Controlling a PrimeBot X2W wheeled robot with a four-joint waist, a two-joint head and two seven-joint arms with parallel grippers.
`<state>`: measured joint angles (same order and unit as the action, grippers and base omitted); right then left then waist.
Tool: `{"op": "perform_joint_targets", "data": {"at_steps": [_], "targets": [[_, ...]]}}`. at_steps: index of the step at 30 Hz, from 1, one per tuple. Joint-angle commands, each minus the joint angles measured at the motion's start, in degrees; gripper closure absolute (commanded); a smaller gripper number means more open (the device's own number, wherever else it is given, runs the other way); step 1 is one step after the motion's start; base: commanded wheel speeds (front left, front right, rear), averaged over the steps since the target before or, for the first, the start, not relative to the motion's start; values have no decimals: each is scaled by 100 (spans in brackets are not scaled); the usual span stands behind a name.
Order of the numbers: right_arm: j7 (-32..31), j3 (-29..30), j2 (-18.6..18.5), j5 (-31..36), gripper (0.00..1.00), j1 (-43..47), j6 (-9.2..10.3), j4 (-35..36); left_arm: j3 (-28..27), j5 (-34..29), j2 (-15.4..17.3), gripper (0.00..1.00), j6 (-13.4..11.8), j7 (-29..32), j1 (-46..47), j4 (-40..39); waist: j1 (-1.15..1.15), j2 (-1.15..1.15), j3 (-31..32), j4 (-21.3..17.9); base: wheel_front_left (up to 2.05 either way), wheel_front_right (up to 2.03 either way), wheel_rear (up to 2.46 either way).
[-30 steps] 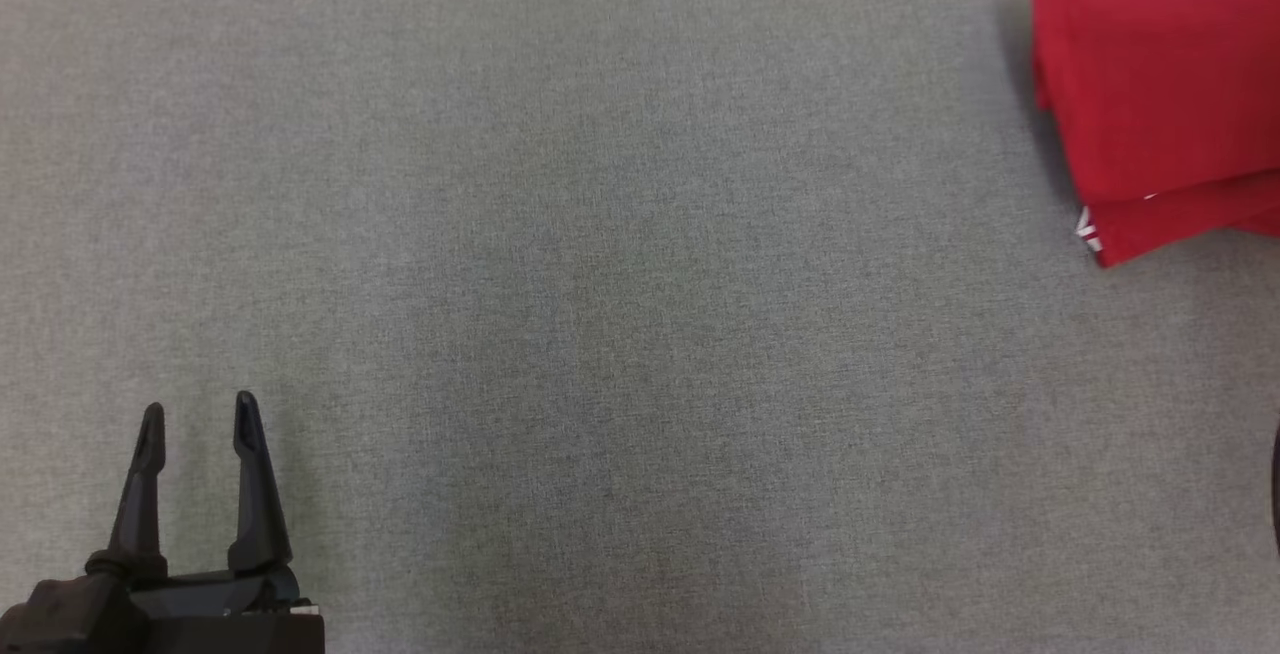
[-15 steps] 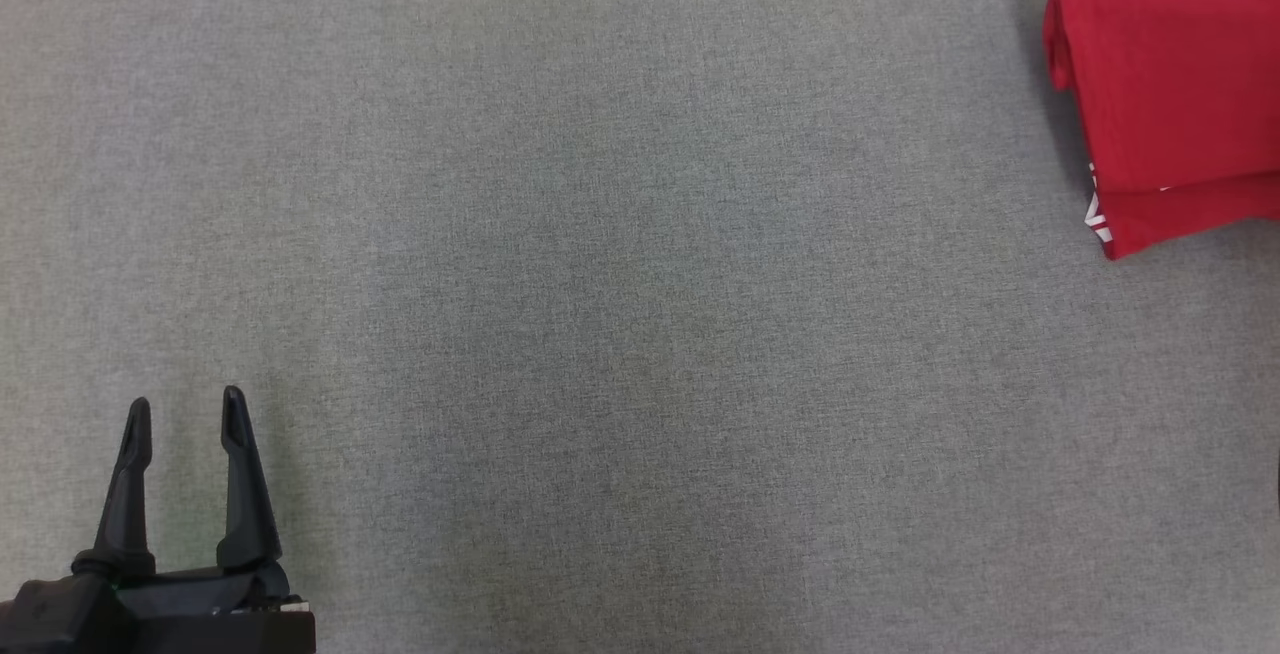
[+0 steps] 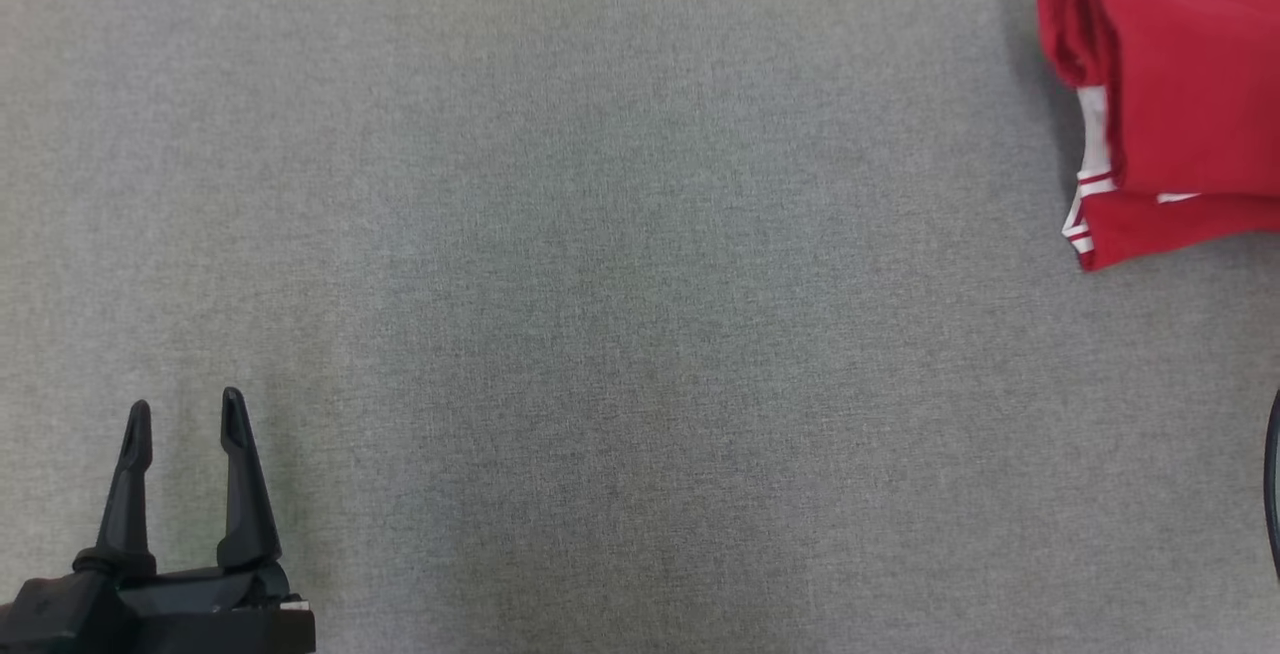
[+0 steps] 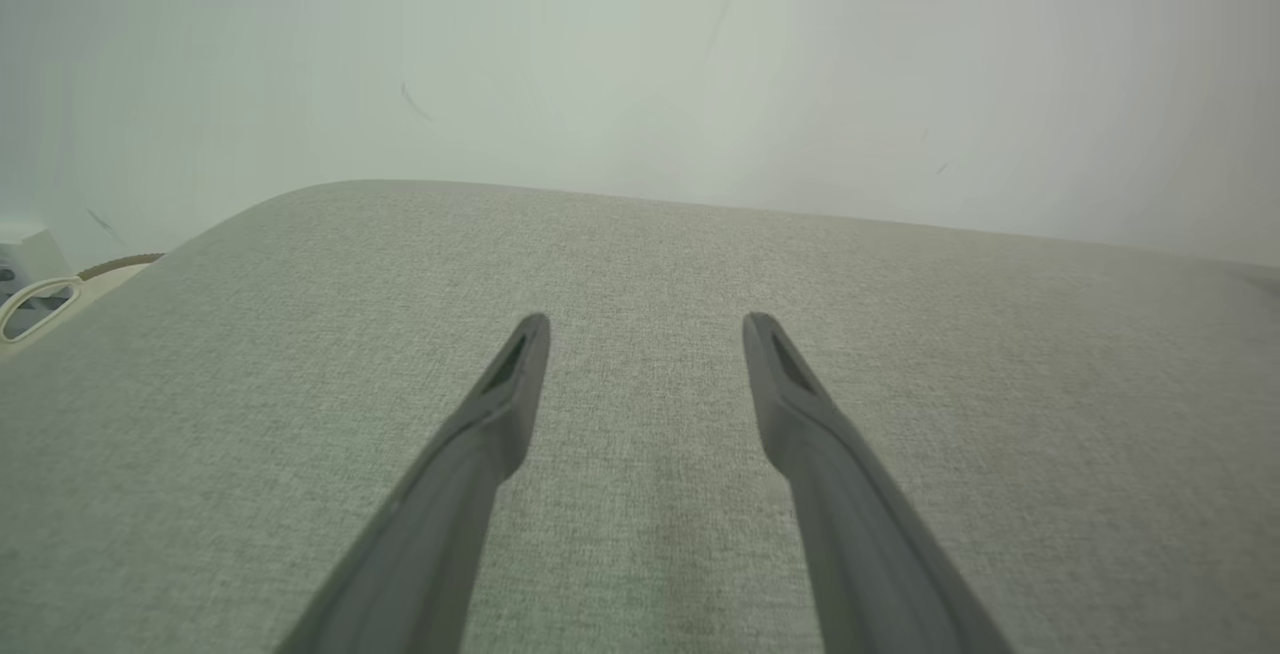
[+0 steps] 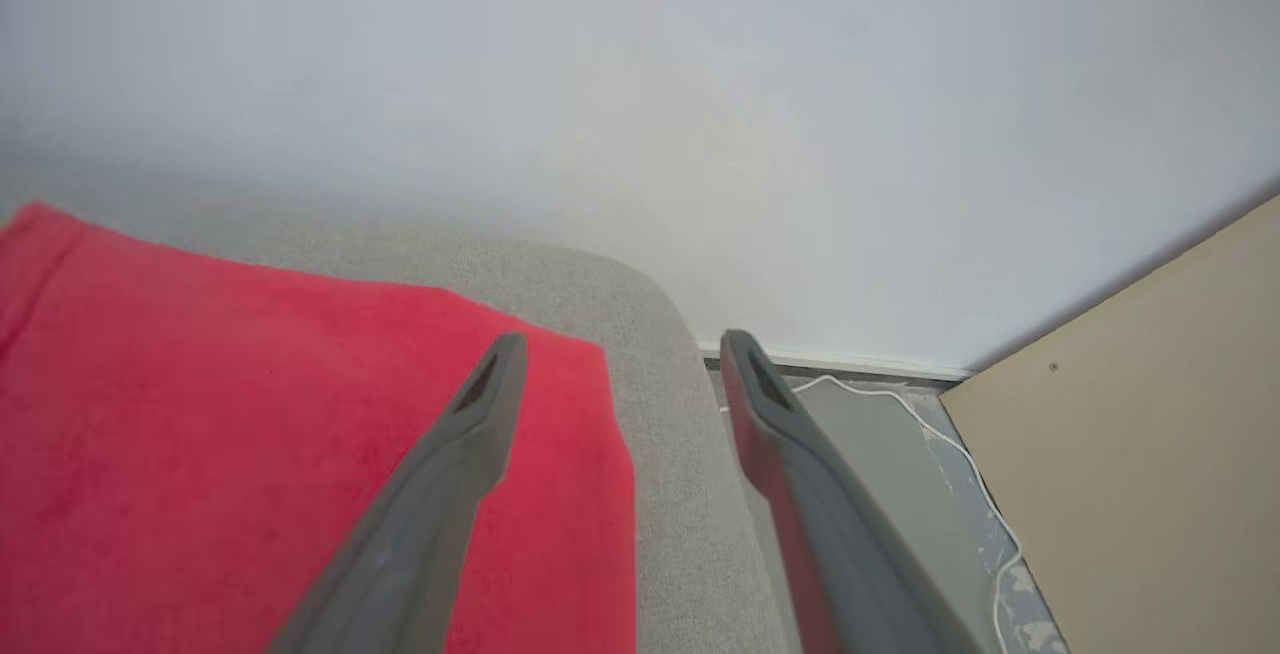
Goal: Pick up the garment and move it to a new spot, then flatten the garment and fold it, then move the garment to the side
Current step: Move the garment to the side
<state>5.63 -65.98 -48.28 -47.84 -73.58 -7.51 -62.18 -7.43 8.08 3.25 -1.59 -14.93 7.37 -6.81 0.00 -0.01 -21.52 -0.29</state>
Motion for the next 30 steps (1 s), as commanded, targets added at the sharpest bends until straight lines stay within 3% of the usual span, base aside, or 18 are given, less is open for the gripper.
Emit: {"op": "perform_joint_targets", "data": {"at_steps": [1, 5, 12, 15, 20, 30], "targets": [[228, 133, 120, -106, 0, -110, 4, 0, -18, 42, 5, 0, -7, -23, -2, 38, 0, 1, 110, -5, 0, 0, 0], [787, 508, 484, -526, 0, 111, 4, 249, -32, 130, -11, 0, -42, -23, -99, 107, 0, 1, 403, -42, 0, 0, 0], [955, 1274, 833, -706, 0, 609, 4, 872, 21, 185, -22, 0, -16, -22, -161, 269, 0, 1, 780, -15, 0, 0, 0], [957, 2232, 1173, -252, 0, 1390, 4, 1410, 93, 182, -26, 0, 29, -22, -147, 413, 0, 1, 1024, 65, 0, 0, 0], [958, 3217, 1607, 367, 0, 2367, 4, 1982, 124, 195, -28, 0, 38, -23, -204, 505, 0, 1, 1222, 134, 0, 0, 0], [959, 4681, 2636, 1592, 0, 4052, 4, 3217, 225, 234, -31, 0, 16, -23, -304, 685, 0, 1, 1652, 200, 0, 0, 0]]}}
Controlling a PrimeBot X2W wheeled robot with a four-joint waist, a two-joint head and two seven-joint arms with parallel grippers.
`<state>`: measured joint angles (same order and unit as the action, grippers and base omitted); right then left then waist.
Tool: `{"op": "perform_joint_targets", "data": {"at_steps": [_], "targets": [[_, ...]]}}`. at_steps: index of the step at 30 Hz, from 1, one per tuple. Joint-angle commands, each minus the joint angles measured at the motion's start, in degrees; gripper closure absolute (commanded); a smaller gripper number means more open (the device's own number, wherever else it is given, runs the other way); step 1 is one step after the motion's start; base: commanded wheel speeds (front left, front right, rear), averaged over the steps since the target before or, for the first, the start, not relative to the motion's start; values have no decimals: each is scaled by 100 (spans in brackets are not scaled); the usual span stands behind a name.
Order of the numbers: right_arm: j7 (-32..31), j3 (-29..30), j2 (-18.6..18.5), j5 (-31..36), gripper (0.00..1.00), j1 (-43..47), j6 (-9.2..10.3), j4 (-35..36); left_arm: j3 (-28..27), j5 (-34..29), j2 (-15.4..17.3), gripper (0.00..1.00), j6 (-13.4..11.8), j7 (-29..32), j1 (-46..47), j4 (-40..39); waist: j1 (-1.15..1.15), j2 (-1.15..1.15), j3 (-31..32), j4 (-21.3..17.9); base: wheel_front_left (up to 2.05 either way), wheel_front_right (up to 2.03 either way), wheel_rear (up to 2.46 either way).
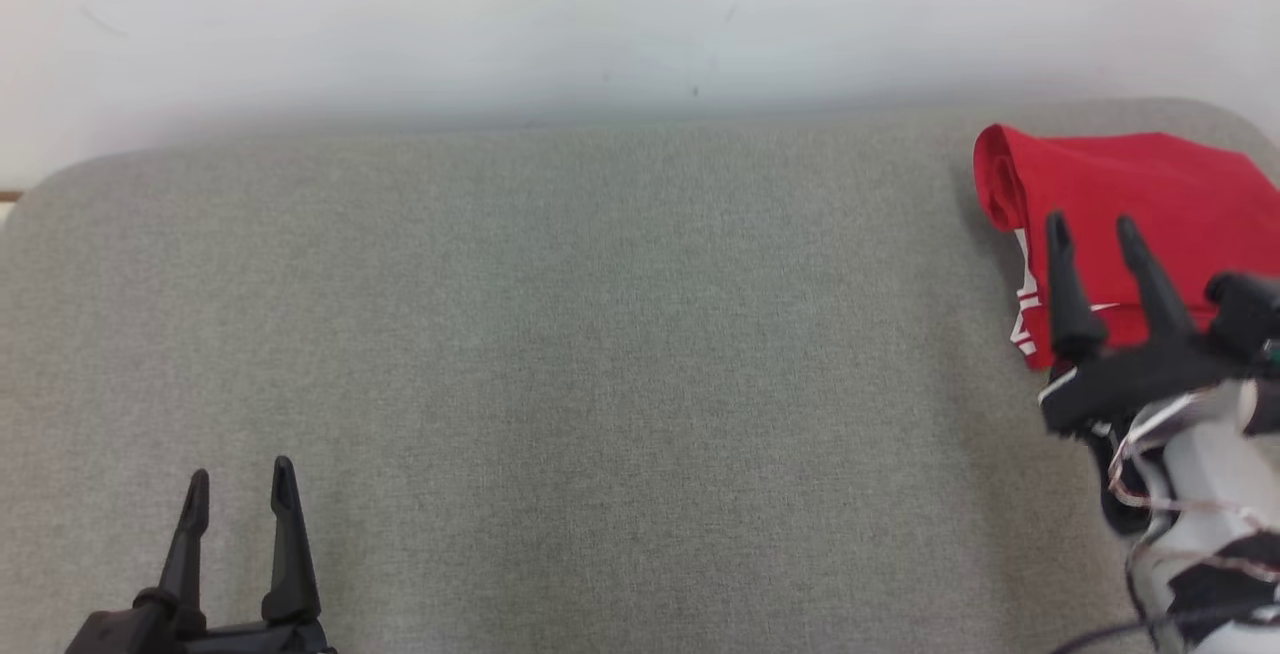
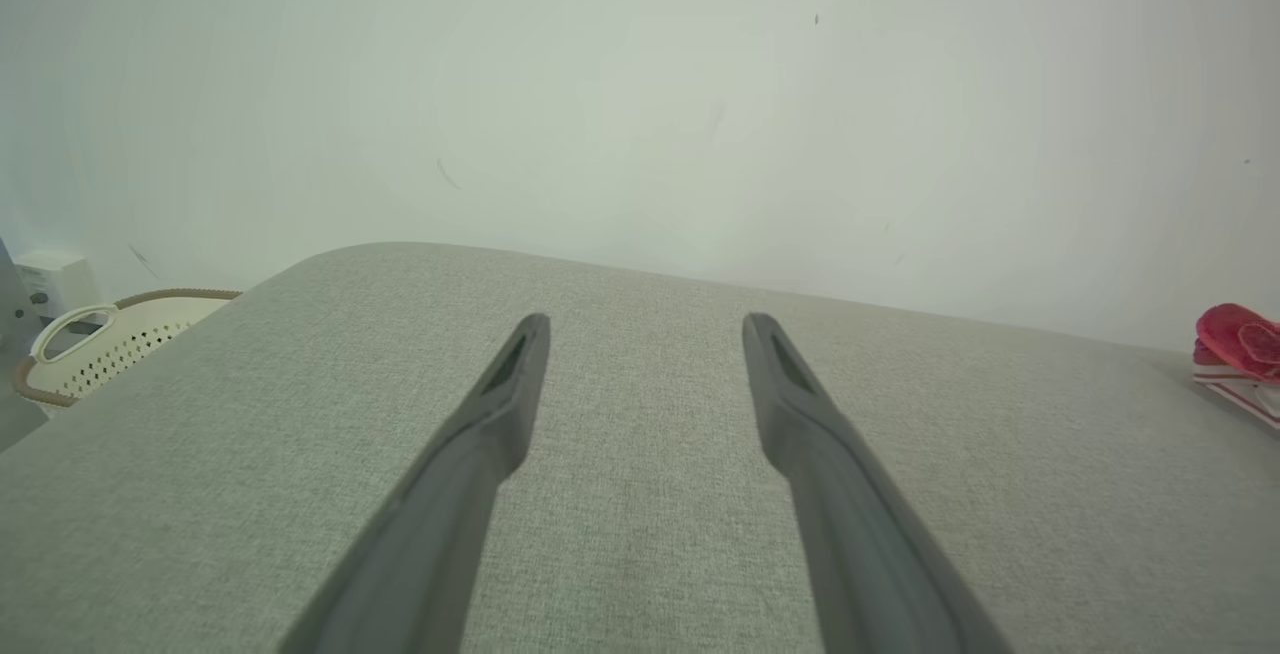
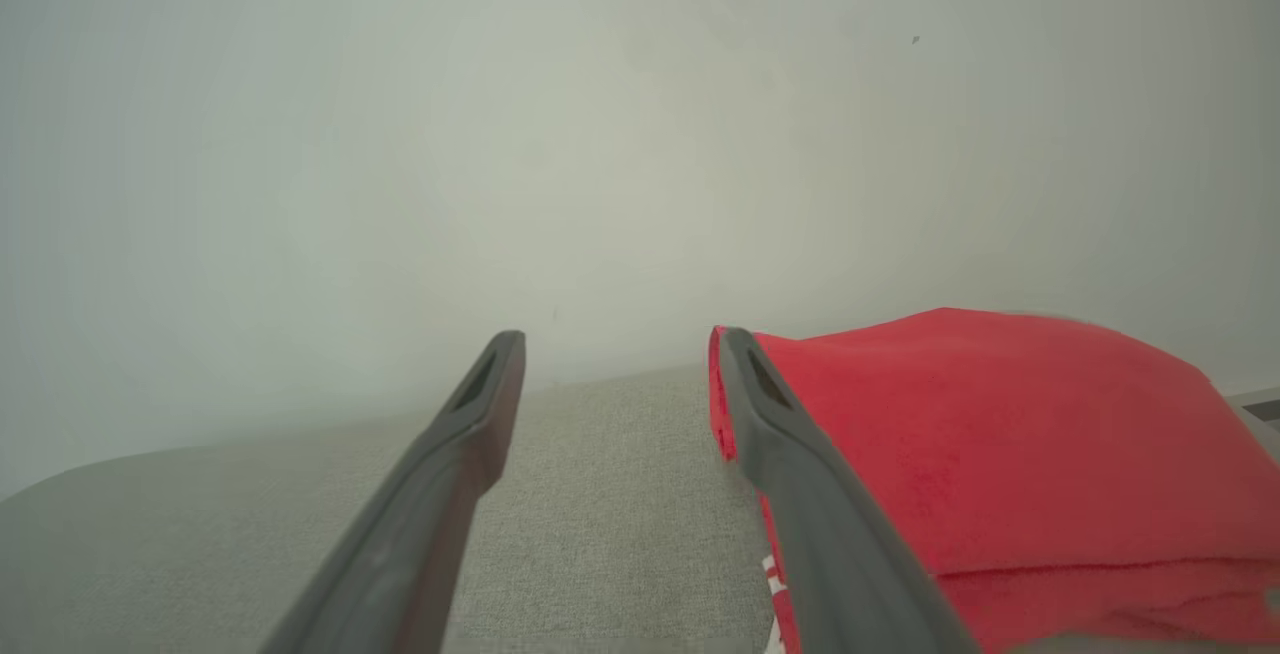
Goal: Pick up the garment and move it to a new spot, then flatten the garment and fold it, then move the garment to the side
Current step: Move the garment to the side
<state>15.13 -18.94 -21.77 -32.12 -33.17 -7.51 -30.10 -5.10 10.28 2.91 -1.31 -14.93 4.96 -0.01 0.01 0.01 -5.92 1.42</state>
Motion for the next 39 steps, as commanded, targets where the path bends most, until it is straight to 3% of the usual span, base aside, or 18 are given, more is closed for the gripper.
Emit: {"op": "perform_joint_targets", "data": {"at_steps": [1, 11, 18, 27, 39], "targets": [[9, 69, 78, 133, 0, 152, 4, 124, 10, 14, 3, 0, -18, -23, -77, 18, -1, -1, 133, 30, 0, 0, 0], [9, 528, 703, 1148, 0, 1636, 4, 1174, 83, 57, 2, 0, -37, -23, -285, 53, -1, -1, 459, 43, 0, 0, 0], [3, 758, 1006, 1611, 0, 2283, 4, 1499, 93, 74, 2, 0, -49, -23, -432, 70, -1, -1, 616, 23, 0, 0, 0], [-150, 959, 1414, 2249, 0, 2908, 4, 1950, 230, -427, 67, 0, -134, -23, -511, 207, -1, -1, 714, 39, 0, 0, 0], [-303, 1112, 1615, 2503, 0, 3143, 4, 2210, 278, -433, 55, 0, -154, -23, -561, 307, -1, -1, 769, 20, 0, 0, 0]]}}
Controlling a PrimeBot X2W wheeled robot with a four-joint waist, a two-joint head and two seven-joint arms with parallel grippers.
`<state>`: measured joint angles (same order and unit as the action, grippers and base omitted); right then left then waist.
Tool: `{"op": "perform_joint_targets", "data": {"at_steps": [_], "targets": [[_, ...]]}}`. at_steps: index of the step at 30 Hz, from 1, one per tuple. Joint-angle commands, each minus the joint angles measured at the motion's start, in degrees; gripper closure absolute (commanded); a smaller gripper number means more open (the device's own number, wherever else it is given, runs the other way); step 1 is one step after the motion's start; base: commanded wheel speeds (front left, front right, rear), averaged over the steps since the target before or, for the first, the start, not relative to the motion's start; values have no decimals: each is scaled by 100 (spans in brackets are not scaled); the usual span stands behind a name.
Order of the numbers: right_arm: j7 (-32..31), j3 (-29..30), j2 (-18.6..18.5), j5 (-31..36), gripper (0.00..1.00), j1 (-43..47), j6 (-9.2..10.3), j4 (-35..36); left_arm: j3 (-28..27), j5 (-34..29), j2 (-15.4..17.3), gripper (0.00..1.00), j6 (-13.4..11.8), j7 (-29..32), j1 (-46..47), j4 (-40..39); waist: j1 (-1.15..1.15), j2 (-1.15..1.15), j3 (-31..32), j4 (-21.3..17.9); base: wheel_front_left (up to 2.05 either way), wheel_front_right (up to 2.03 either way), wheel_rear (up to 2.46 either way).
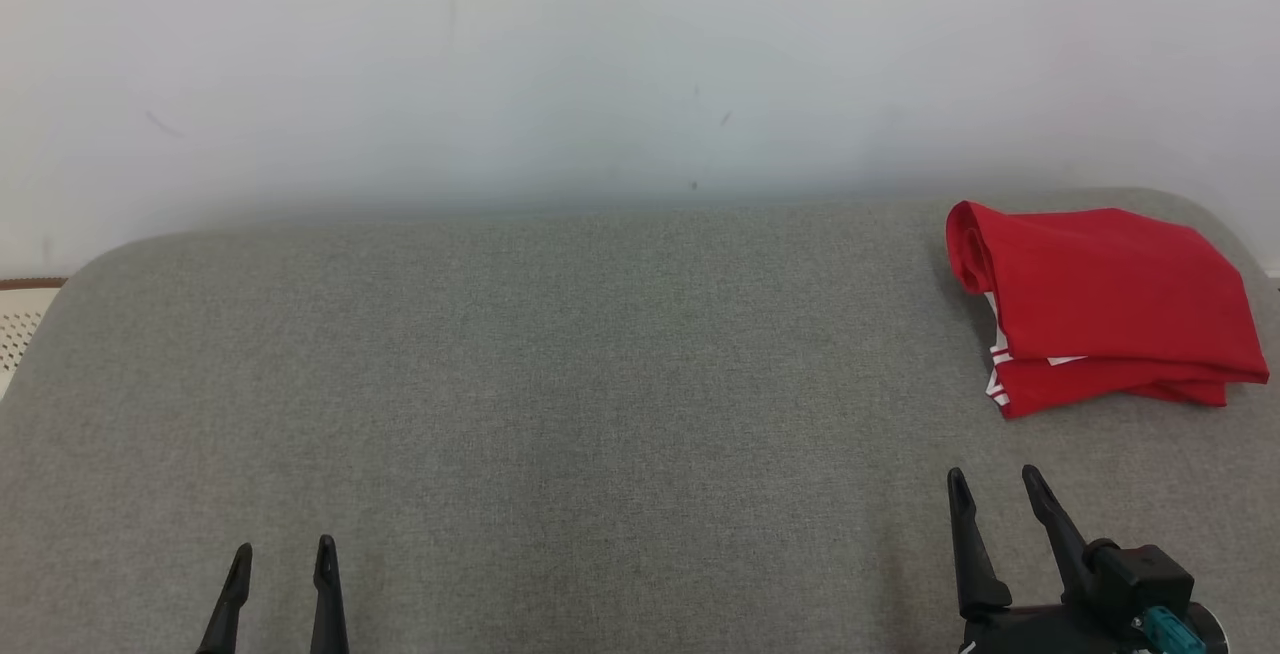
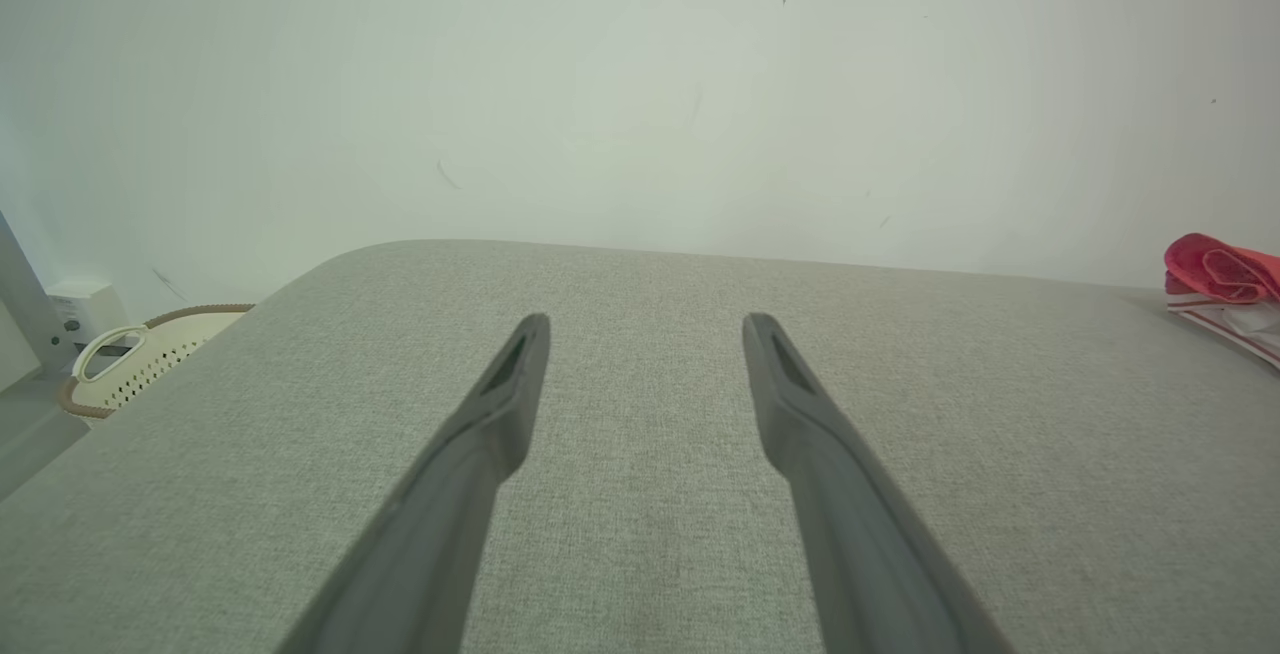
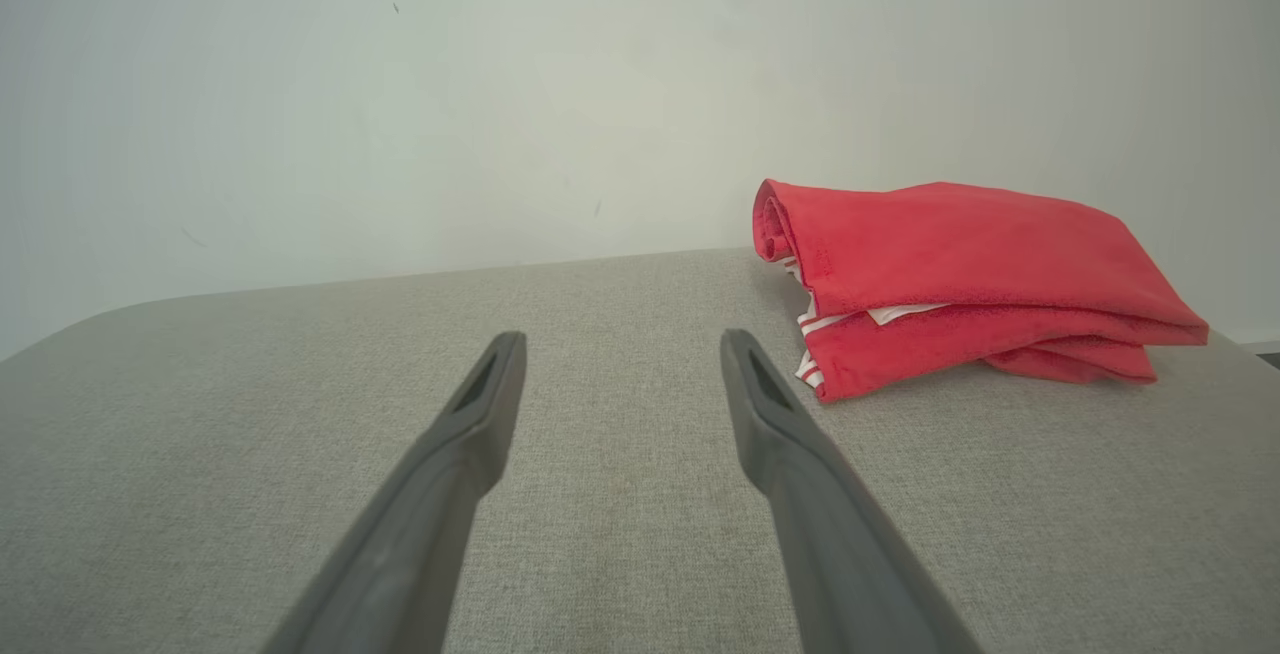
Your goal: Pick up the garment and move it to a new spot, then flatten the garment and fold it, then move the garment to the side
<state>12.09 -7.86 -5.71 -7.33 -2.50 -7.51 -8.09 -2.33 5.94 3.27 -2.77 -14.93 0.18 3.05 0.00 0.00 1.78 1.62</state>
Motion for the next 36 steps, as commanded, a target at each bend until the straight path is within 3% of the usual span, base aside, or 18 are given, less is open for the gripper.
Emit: {"op": "perform_joint_targets", "data": {"at_steps": [1, 19, 20, 24, 36], "targets": [[-9, 5, 20, 35, 0, 83, 4, 20, 1, 11, 18, 0, -8, -23, -82, 10, 0, 0, 4, -6, 0, 0, 0], [-74, -8, 36, 73, 0, 74, 4, 64, -1, 35, 14, 0, 47, -23, -110, -36, 0, 0, 3, -23, 0, 0, 0], [-74, 4, 40, 81, 100, 51, 0, 51, 9, 18, 0, 100, 24, 1, -20, -23, 0, 0, 3, -23, 0, 0, 0], [-134, 48, 49, 9, 100, 148, 0, -206, 21, 95, -46, 100, 25, 48, -38, 262, 0, 0, -1, -25, 0, 0, 0], [-712, 687, 8, -1240, 100, -239, 0, -558, 390, 1635, -43, 100, 188, 59, 410, 684, 0, 0, -29, -39, 0, 0, 0]]}}
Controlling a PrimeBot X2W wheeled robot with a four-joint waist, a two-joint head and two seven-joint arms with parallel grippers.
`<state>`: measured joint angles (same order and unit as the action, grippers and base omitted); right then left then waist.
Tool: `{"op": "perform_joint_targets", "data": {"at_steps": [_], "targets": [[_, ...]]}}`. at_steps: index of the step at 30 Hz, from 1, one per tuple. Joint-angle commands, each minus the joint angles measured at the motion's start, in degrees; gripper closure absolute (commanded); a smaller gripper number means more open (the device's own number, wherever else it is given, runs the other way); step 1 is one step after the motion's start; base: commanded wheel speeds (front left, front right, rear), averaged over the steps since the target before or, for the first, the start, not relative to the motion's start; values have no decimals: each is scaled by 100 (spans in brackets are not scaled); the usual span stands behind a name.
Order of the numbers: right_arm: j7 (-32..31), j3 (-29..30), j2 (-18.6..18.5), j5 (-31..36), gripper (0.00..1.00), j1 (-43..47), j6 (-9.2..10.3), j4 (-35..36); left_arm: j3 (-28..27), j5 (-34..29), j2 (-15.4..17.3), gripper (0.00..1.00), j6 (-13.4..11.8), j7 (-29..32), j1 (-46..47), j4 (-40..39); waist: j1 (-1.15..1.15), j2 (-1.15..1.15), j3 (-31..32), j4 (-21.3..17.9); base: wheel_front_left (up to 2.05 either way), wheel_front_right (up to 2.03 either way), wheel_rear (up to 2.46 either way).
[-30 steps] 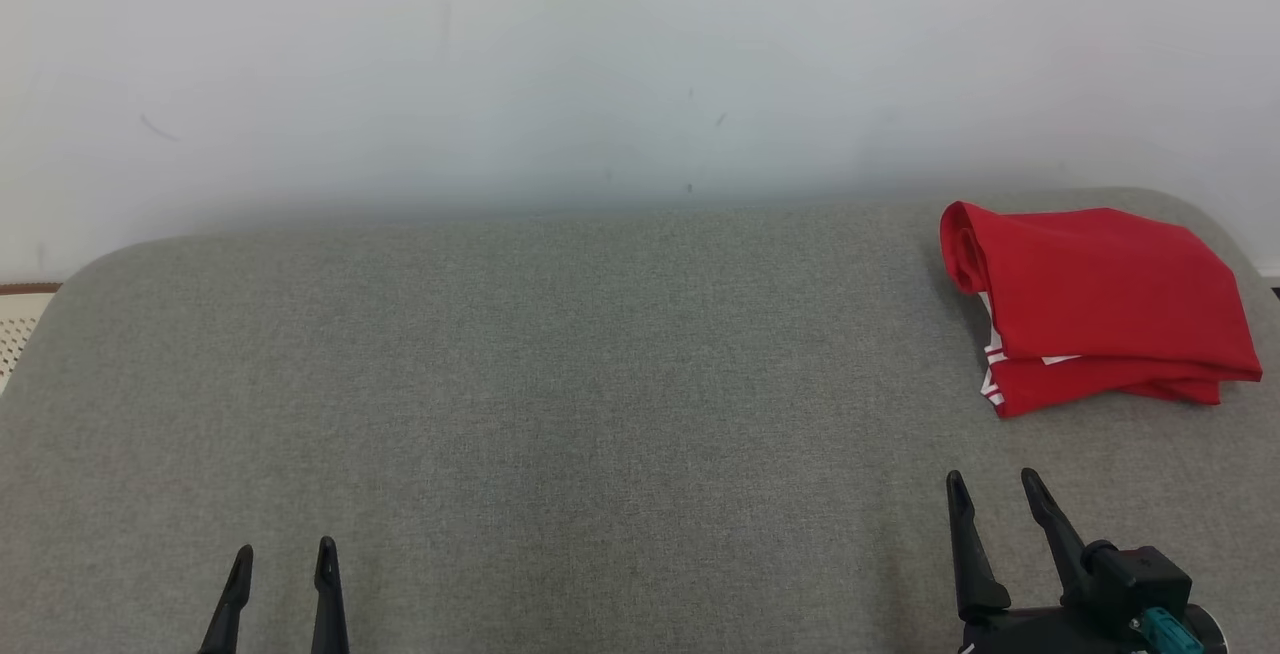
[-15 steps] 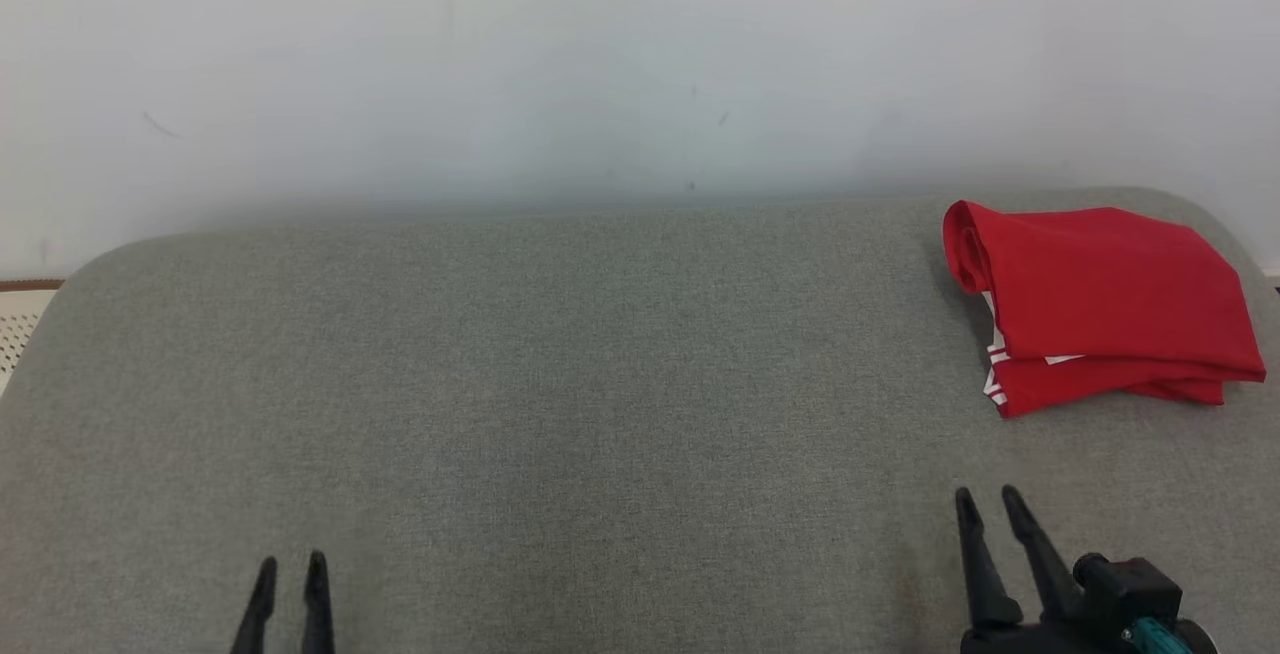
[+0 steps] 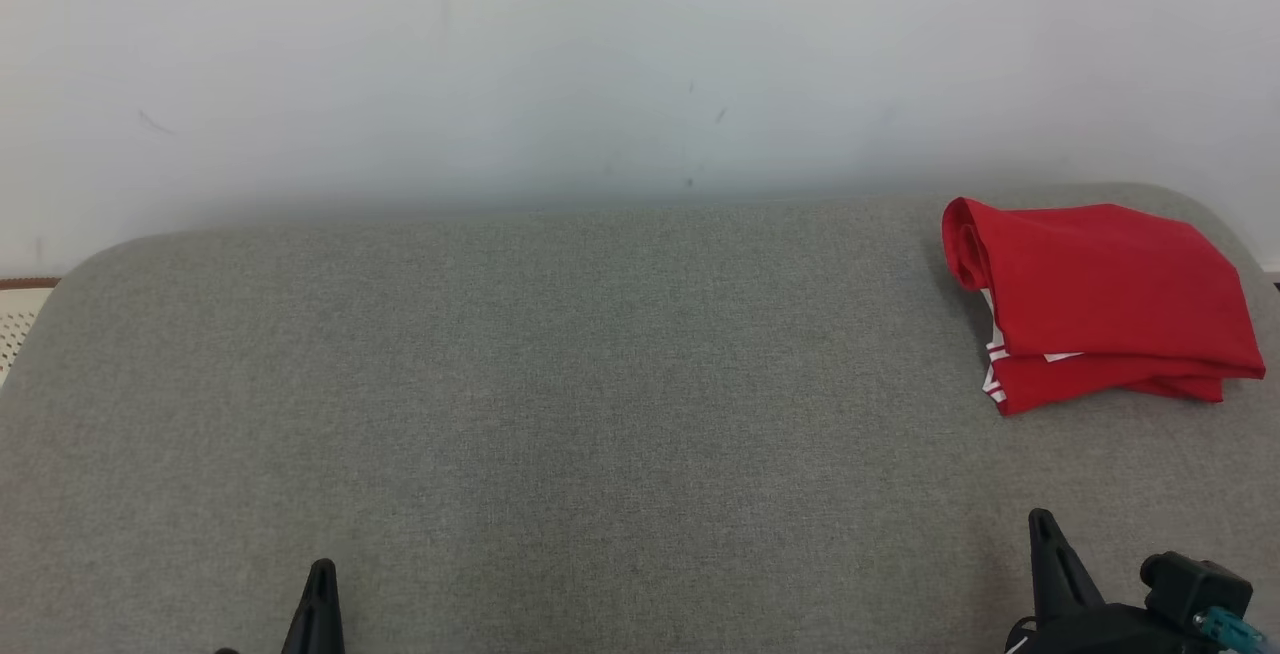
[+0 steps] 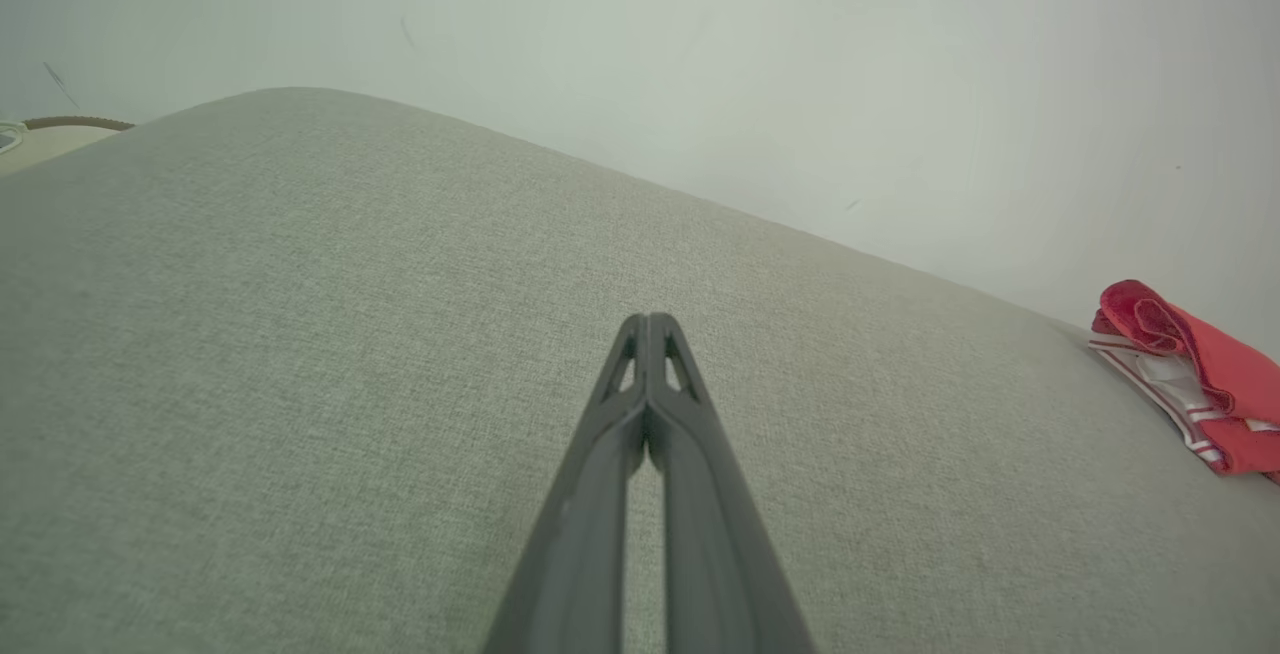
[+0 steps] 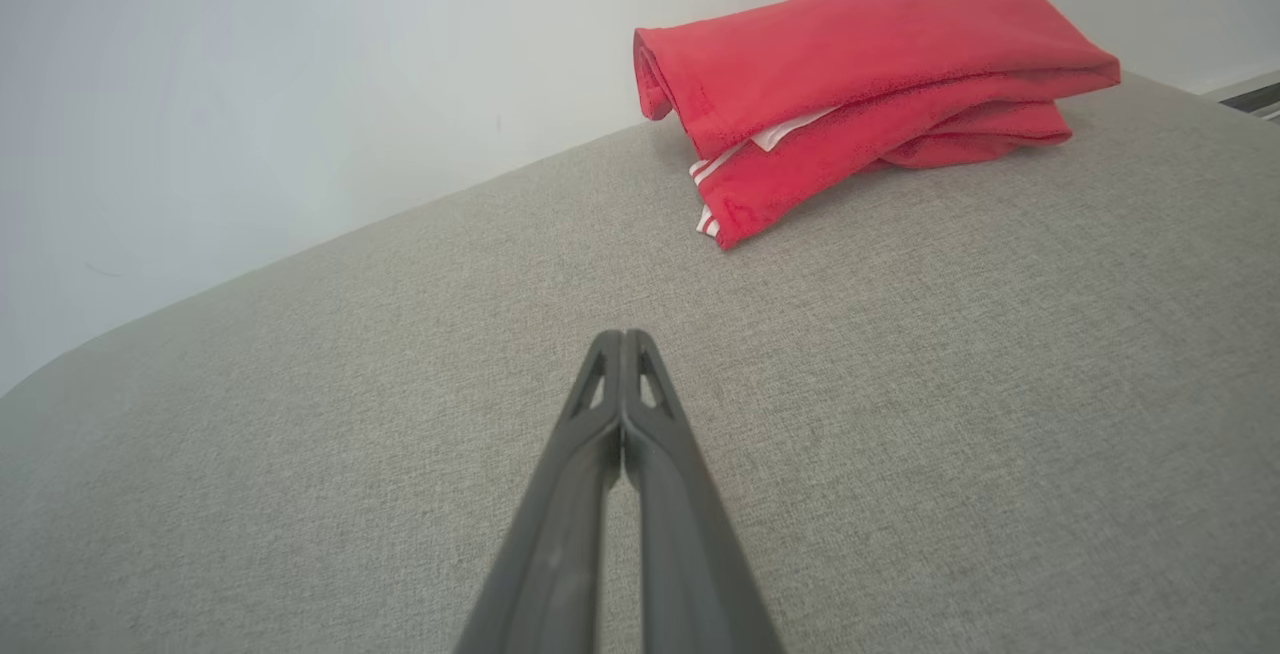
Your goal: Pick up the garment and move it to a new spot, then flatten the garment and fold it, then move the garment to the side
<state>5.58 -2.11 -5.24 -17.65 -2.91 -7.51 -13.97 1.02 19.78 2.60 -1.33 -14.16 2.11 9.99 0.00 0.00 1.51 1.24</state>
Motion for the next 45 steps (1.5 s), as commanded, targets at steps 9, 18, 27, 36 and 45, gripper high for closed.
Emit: {"op": "perform_joint_targets", "data": {"at_steps": [9, 18, 27, 36, 45], "targets": [[-389, 467, -76, -971, 100, -420, 1, -180, 294, 1172, 26, 100, 139, -33, 494, 246, 0, 0, -22, -10, 0, 0, 0], [-715, 814, -119, -1763, 100, -643, 1, -397, 528, 2113, 28, 100, 240, -42, 776, 511, 0, 0, -43, -21, 0, 0, 0], [-1005, 1118, -165, -2490, 100, -845, 1, -595, 741, 2960, 30, 100, 334, -51, 1030, 749, 0, 0, -65, -31, 0, 0, 0], [-1266, 1385, -207, -3159, 100, -1024, 1, -777, 933, 3734, 31, 100, 412, -53, 1261, 966, 0, 0, -87, -42, 0, 0, 0], [-1526, 1653, -256, -3846, 100, -1201, 1, -964, 1127, 4522, 33, 100, 492, -58, 1494, 1189, 0, 0, -111, -53, 0, 0, 0]]}}
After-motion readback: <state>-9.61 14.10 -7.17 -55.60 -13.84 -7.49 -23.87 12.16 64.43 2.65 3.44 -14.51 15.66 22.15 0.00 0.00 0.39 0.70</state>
